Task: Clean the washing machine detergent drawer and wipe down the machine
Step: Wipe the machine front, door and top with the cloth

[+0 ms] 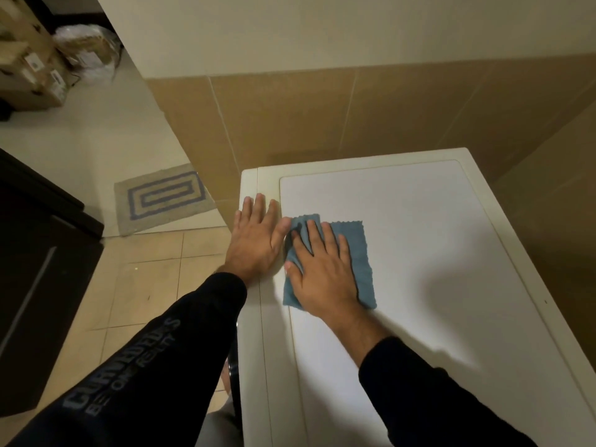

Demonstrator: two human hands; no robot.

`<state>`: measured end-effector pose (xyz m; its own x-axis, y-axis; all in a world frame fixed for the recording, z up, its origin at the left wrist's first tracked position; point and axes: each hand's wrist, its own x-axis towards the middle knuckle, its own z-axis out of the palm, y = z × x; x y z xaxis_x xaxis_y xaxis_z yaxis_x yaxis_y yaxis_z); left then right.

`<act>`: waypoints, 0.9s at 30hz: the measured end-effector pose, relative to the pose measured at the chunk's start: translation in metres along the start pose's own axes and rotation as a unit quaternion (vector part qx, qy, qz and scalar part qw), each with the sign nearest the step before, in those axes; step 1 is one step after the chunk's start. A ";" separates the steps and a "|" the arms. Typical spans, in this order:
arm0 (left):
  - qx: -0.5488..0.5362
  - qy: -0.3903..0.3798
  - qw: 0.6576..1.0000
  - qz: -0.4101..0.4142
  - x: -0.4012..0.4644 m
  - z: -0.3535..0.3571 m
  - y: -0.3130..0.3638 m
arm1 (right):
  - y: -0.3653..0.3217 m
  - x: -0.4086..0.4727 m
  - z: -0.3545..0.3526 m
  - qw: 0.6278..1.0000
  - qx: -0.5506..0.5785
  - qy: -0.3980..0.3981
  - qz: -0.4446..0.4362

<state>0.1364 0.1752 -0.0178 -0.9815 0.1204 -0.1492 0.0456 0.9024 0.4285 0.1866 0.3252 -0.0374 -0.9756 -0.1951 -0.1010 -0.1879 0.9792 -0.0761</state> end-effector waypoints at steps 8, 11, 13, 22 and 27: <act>-0.051 0.069 0.996 -0.029 0.027 0.007 0.010 | -0.005 0.115 -0.016 0.999 -0.009 -0.012 -0.048; -0.046 0.075 0.996 -0.034 0.034 0.009 0.016 | -0.002 0.154 -0.023 0.998 -0.005 -0.019 -0.063; -0.054 0.078 0.994 -0.044 0.044 0.009 0.015 | 0.001 0.170 -0.027 0.998 0.010 -0.012 -0.064; 0.034 0.085 0.995 -0.035 0.054 0.014 0.013 | 0.031 0.189 -0.030 0.999 0.031 0.025 -0.031; 0.067 0.084 0.993 -0.041 0.055 0.015 0.014 | 0.069 0.187 -0.033 0.999 0.031 0.036 -0.004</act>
<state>0.0859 0.2008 -0.0332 -0.9996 -0.0160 -0.0237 -0.0223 0.9549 0.2961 -0.0127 0.3579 -0.0285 -0.9801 -0.1965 -0.0278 -0.1909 0.9718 -0.1388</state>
